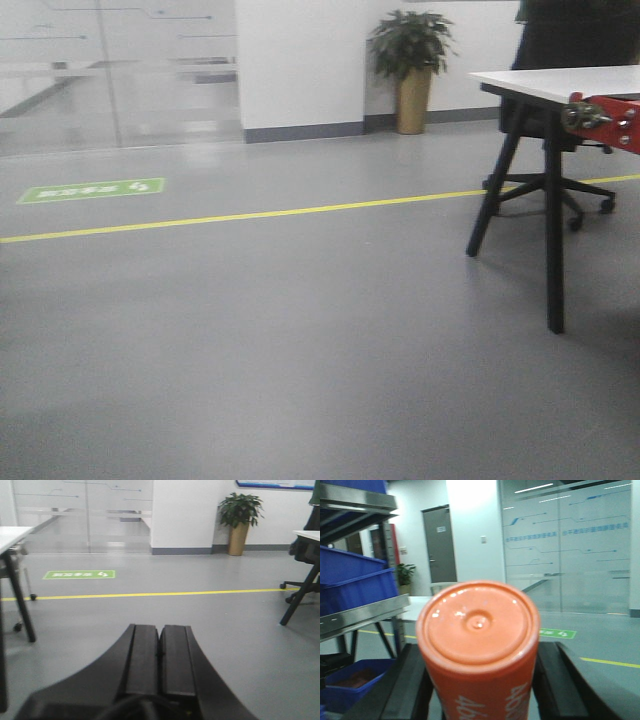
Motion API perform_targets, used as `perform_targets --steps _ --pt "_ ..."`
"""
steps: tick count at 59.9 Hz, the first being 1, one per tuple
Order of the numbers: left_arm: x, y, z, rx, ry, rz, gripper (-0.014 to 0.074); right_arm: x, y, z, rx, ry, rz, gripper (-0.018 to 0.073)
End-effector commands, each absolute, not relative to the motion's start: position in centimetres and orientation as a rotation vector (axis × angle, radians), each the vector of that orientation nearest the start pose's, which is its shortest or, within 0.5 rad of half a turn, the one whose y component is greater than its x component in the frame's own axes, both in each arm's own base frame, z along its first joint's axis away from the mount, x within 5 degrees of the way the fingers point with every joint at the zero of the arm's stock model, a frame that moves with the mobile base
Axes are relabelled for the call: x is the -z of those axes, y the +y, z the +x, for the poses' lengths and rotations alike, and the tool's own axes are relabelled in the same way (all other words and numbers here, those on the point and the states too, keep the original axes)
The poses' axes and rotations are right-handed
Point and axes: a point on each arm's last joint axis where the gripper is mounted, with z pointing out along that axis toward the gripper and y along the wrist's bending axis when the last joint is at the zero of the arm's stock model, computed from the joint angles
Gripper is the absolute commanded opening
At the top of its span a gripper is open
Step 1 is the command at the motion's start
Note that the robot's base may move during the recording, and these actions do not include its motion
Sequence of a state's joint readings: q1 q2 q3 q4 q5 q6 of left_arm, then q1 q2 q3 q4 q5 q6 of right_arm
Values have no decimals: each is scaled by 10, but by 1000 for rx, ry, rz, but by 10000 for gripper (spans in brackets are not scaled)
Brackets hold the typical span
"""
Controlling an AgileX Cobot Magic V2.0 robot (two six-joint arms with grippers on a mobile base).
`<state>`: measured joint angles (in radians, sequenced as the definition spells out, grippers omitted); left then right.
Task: Grab orange capacitor from left shelf to right conveyor
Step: 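Drive the base away from the shelf toward the red-framed conveyor, then position the base at the conveyor facing the silver tray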
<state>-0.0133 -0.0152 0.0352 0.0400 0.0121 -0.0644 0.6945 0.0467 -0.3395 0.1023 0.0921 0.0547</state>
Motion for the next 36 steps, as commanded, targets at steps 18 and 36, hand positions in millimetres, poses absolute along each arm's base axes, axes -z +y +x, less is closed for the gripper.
perform_targets --steps 18,36 --pt "-202 -1 56 42 1440 -10 -126 -330 17 21 -734 1165 -330 48" --pt "-202 -1 56 42 1440 -10 -126 -330 17 21 -734 1165 -330 48"
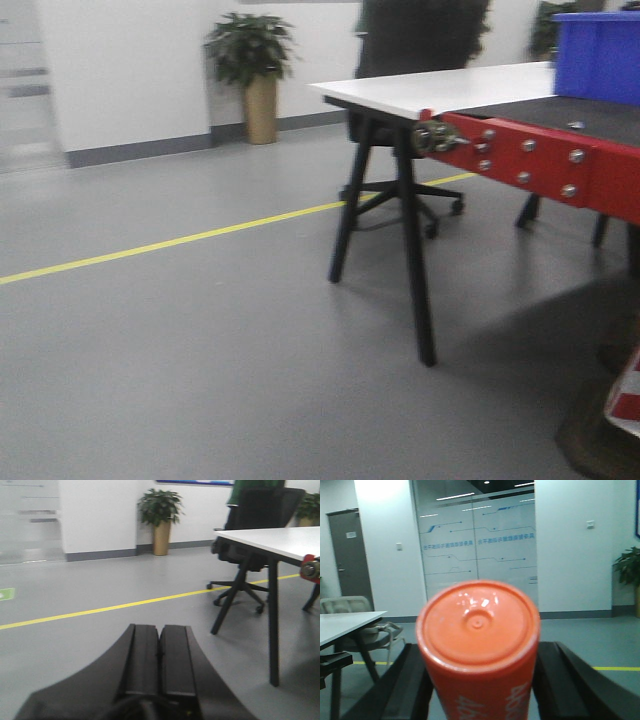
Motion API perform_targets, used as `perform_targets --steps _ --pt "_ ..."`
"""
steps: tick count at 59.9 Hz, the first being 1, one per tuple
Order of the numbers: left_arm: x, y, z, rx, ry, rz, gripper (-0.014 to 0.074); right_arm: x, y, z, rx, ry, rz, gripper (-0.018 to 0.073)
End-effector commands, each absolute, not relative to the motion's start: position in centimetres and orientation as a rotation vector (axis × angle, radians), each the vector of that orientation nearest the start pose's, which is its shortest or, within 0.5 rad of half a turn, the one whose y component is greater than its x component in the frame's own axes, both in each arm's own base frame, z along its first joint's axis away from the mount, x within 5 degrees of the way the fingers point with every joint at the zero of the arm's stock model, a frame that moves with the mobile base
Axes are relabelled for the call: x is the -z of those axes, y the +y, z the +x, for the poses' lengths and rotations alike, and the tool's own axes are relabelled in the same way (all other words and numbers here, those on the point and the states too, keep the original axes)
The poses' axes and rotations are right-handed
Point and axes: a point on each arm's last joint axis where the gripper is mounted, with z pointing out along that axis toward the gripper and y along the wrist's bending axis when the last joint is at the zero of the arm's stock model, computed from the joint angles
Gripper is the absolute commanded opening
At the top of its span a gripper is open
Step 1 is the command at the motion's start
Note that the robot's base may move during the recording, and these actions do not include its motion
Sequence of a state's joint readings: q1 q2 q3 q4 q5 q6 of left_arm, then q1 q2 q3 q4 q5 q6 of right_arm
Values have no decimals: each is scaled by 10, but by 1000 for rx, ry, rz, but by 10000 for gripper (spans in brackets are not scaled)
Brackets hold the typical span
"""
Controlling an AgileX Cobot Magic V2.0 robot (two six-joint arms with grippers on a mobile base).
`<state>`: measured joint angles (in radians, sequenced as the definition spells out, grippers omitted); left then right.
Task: Grab orange capacitor from left shelf to right conveyor
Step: 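Position the base at the conveyor facing the silver tray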
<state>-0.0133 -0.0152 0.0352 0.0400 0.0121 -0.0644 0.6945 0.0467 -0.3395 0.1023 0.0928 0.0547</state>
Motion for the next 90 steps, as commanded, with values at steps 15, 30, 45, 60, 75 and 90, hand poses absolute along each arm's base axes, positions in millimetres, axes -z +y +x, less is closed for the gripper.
perform_targets --steps 15,30,45,60,75,90 --pt "-202 -1 56 42 1440 -10 -126 -330 17 21 -734 1165 -330 48" --pt "-202 -1 56 42 1440 -10 -126 -330 17 21 -734 1165 -330 48" --pt "-202 -1 56 42 1440 -10 -126 -330 17 21 -734 1165 -330 48" --pt "-202 -1 56 42 1440 -10 -126 -330 17 21 -734 1165 -330 48" --pt "-202 -1 56 42 1440 -10 -126 -330 17 21 -734 1165 -330 48" --pt "-202 -1 56 42 1440 -10 -126 -330 17 21 -734 1165 -330 48"
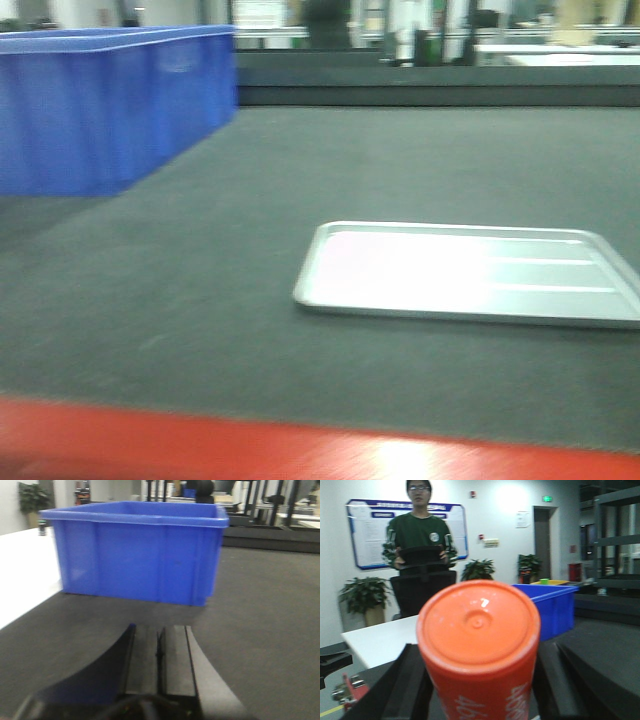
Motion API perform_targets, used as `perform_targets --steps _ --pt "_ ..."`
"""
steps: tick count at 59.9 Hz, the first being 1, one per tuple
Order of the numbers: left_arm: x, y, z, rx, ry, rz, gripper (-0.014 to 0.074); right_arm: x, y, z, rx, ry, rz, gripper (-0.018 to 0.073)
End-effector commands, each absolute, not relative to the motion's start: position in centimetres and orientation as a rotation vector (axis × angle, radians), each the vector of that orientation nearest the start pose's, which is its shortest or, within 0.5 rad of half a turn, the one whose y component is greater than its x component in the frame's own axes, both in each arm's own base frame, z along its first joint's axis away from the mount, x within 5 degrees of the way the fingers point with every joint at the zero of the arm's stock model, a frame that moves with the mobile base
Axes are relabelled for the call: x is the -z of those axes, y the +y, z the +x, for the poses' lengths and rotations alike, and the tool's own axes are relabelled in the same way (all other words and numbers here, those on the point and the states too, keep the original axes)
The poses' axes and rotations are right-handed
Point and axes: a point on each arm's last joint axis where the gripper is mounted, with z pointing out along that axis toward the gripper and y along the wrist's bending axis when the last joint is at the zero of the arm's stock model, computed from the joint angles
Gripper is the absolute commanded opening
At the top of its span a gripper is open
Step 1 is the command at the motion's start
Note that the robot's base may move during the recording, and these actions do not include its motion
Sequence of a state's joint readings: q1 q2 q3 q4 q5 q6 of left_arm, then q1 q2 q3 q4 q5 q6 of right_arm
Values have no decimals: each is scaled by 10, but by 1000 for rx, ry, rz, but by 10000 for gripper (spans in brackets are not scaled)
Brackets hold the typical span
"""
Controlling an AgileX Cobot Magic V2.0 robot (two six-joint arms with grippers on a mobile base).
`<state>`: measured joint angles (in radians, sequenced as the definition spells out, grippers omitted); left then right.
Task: Grab orange capacitor from left shelf to right conveyor
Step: 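Position the base at the conveyor facing the silver tray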
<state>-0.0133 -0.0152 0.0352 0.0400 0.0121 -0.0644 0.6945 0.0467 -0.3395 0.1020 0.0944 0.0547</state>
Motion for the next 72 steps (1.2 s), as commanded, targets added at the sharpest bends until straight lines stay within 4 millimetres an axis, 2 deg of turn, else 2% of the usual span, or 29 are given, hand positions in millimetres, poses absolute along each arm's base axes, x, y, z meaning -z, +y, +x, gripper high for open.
perform_targets --steps 1,56,72 --pt "-202 -1 56 42 1440 -10 -126 -330 17 21 -734 1165 -330 48" --pt "-202 -1 56 42 1440 -10 -126 -330 17 21 -734 1165 -330 48" --pt "-202 -1 56 42 1440 -10 -126 -337 15 19 -745 1078 -297 48"
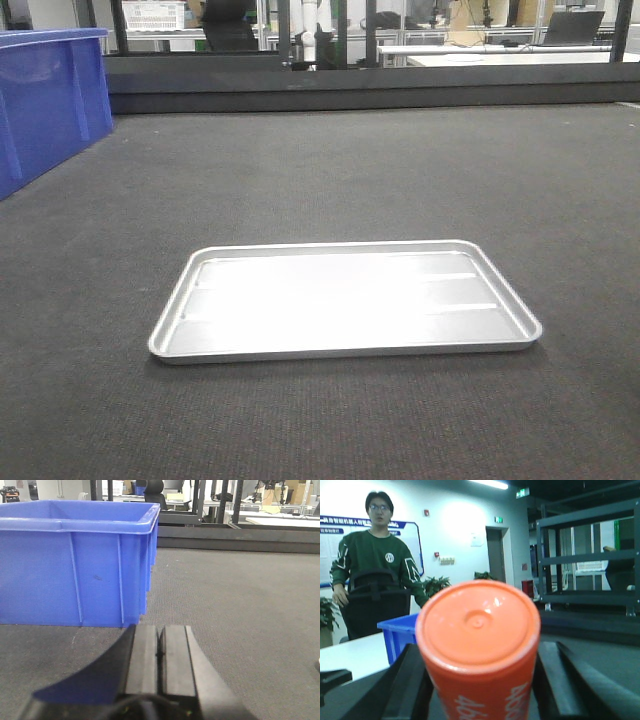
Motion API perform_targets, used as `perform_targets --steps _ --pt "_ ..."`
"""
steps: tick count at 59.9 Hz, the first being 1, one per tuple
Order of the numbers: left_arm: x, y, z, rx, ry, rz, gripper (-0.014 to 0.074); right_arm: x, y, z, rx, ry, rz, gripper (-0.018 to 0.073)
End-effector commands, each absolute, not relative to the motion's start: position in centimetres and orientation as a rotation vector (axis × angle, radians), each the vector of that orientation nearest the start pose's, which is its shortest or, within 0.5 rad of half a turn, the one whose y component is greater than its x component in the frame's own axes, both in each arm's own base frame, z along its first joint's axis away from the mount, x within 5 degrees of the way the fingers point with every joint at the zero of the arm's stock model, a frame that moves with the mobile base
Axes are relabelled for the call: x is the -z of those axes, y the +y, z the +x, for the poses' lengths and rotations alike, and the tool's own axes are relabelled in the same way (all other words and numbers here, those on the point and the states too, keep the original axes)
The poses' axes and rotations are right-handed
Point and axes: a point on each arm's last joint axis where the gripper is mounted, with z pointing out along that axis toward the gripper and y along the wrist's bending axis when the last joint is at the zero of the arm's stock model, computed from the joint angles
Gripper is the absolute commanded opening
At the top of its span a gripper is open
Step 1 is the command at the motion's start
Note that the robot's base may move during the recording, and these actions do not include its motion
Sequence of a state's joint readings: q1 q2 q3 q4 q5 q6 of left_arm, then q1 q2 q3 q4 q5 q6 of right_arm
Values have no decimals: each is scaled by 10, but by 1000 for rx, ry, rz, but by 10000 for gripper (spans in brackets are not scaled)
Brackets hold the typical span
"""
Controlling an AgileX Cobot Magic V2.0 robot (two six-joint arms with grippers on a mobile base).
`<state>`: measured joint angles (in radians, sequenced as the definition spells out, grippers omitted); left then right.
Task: Grab orange capacitor from left shelf to right conveyor
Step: 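Position the base at the conveyor facing the silver tray, then lower the held orange cylinder onto the silver tray with the right gripper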
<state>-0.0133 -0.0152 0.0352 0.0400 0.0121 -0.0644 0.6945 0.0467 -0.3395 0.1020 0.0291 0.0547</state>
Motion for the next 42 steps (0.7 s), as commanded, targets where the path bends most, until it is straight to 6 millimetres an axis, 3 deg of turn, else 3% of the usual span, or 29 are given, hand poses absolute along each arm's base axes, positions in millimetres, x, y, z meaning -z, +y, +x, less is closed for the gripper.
perform_targets --steps 1,14,20,37,42 --pt "-202 -1 56 42 1440 -10 -126 -337 15 19 -745 1078 -297 48" --pt "-202 -1 56 42 1440 -10 -126 -342 14 19 -751 1021 -274 48" --pt "-202 -1 56 42 1440 -10 -126 -344 21 28 -745 1057 -281 51" --pt "-202 -1 56 42 1440 -10 -126 -343 72 90 -688 1342 -361 52" --pt "-202 -1 56 42 1440 -10 -126 -334 92 114 -668 1406 -374 52"
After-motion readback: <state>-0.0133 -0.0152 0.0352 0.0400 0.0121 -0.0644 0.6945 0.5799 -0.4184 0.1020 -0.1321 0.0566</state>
